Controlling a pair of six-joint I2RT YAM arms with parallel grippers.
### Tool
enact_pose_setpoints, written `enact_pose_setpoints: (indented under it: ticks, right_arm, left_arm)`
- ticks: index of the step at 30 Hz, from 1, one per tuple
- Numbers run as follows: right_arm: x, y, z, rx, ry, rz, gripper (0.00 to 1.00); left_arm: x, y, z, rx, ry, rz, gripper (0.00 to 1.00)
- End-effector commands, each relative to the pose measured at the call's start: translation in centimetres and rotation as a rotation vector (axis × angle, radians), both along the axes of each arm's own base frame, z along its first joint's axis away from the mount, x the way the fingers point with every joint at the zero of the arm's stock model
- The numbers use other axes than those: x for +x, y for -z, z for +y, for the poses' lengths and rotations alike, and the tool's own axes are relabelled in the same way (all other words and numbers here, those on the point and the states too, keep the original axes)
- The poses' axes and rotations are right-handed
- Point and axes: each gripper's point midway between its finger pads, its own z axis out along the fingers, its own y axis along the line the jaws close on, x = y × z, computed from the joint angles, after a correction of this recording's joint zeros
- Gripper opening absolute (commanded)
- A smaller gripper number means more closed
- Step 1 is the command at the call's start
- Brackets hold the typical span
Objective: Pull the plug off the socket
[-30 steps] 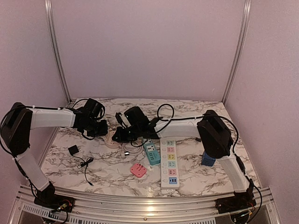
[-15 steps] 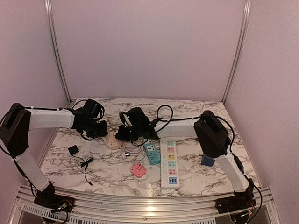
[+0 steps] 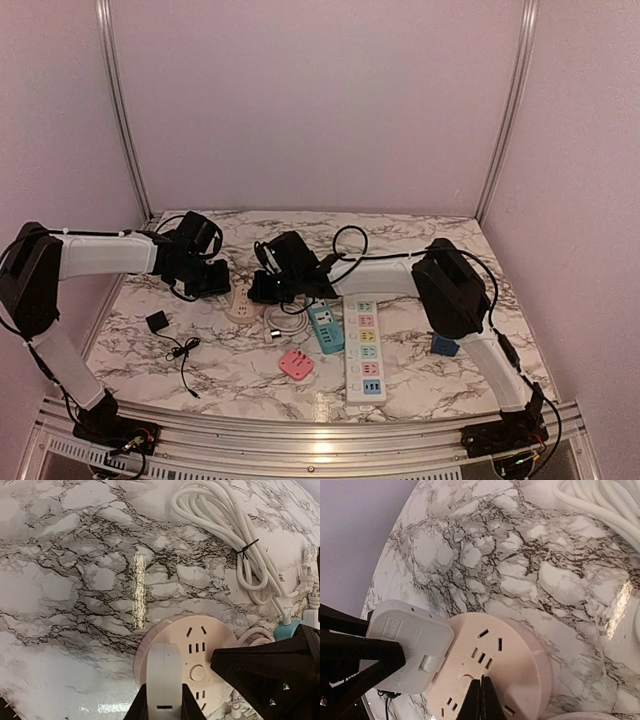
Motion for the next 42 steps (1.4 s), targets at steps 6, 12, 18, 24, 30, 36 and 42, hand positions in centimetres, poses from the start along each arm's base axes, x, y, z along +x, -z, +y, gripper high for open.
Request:
enact_pose_setpoints:
  ticks: [6, 12, 18, 24, 30, 36, 42]
  right_arm:
    - [-0.4, 4.2, -0.9, -0.154, 0.013, 0.027, 0.0]
    - [-0.8, 4.4, -0.8, -0.178, 0.01, 0.021, 0.0]
    - [-1.4, 3.9, -0.5, -0.195, -0.002, -0.007, 0.0]
    - [-1.9, 0.6, 0.0, -0.157, -0.023, -0.057, 0.0]
    - [-2.0, -2.3, -0.1, -0.157, -0.038, -0.114, 0.08]
    - [-2.7, -2.3, -0.6, -0.219, -0.051, -0.172, 0.21]
    - [-3.7, -1.2, -0.7, -0.304, -0.067, -0.23, 0.27]
  left_arm:
    - [-2.2, -2.2, -2.4, -0.097, 0.084, 0.075, 0.01]
    - [-2.2, -2.7, -2.7, -0.124, 0.083, 0.067, 0.01]
    - [-1.9, -3.3, -2.3, -0.124, 0.065, 0.04, 0.01]
    - [-2.0, -1.0, -1.2, -0.062, 0.041, 0.059, 0.01]
    - [-2.5, 1.4, -1.1, -0.053, 0.033, 0.1, 0.01]
    - [-2.3, 1.1, -1.2, -0.056, 0.032, 0.097, 0.01]
    - [-2.2, 0.7, -1.6, -0.076, 0.036, 0.096, 0.01]
